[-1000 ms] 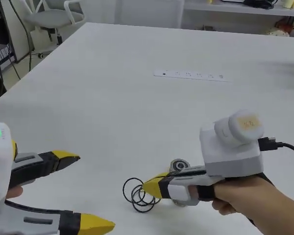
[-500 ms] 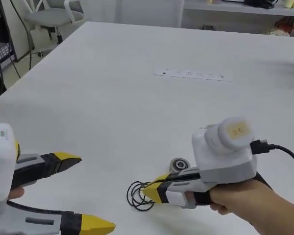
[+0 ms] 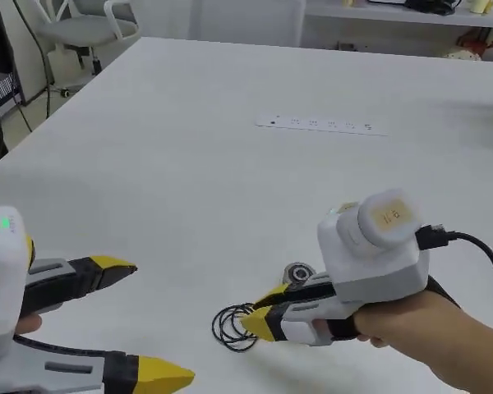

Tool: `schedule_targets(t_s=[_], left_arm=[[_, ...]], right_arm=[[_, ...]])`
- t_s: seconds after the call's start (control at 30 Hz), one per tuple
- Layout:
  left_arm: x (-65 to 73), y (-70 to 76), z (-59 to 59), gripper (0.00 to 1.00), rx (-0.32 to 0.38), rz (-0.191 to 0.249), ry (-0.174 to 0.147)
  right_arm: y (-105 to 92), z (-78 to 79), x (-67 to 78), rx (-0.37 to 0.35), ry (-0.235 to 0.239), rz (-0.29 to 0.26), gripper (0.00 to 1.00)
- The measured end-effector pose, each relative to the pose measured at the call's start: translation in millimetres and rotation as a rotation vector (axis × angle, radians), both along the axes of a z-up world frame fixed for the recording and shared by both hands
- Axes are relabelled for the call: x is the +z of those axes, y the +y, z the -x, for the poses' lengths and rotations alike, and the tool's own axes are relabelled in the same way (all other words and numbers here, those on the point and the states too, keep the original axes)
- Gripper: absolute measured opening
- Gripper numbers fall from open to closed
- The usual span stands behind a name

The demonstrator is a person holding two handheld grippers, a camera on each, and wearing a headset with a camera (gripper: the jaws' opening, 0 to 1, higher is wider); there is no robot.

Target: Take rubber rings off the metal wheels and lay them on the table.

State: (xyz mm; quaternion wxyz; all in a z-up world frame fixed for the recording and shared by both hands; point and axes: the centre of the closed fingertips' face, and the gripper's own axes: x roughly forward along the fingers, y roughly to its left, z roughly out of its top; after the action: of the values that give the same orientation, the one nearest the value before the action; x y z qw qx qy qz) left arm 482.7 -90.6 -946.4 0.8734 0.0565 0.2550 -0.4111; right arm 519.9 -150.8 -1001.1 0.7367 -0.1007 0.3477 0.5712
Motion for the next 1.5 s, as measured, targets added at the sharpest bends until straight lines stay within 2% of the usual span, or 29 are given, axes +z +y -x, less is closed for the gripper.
schedule_targets(t_s=[0.23,0.47,0.57,0.73,0.93,1.13,1.27,1.37,1.5], left_arm=[[1.4,-1.1,0.0,0.83,0.0,0.011,-0.003],[1.4,-3.0,0.5,0.83,-0.008,0.023,0.001],[0.6,-3.6,1.9,0.84,-0.013,0.025,0.01],[1.4,-5.4,2.8,0.85,-0.023,0.03,0.008],[1.8,-6.3,3.6,0.86,-0.033,0.03,0.006],[2.7,-8.7,5.1,0.87,-0.048,0.03,0.007],[3.3,-9.2,5.2,0.88,-0.053,0.027,0.006],[3.7,-9.3,5.8,0.9,-0.057,0.028,0.007],[6.0,-9.5,4.7,0.92,-0.052,0.041,0.004]], right_arm=[[1.2,6.8,7.0,0.075,-0.059,0.023,0.2],[2.0,12.0,11.1,0.093,-0.052,0.022,0.24],[-0.8,17.5,9.5,0.106,-0.031,0.04,0.31],[-5.7,22.4,14.6,0.133,-0.043,0.056,0.39],[-14.3,24.8,28.9,0.109,-0.018,0.024,0.52],[-27.2,22.3,45.0,0.072,-0.04,-0.005,0.55],[-38.8,20.1,56.0,0.05,-0.068,-0.029,0.63],[-52.8,17.7,66.1,0.013,-0.078,-0.06,0.66],[-78.0,17.2,67.3,-0.027,-0.094,-0.027,0.73]])
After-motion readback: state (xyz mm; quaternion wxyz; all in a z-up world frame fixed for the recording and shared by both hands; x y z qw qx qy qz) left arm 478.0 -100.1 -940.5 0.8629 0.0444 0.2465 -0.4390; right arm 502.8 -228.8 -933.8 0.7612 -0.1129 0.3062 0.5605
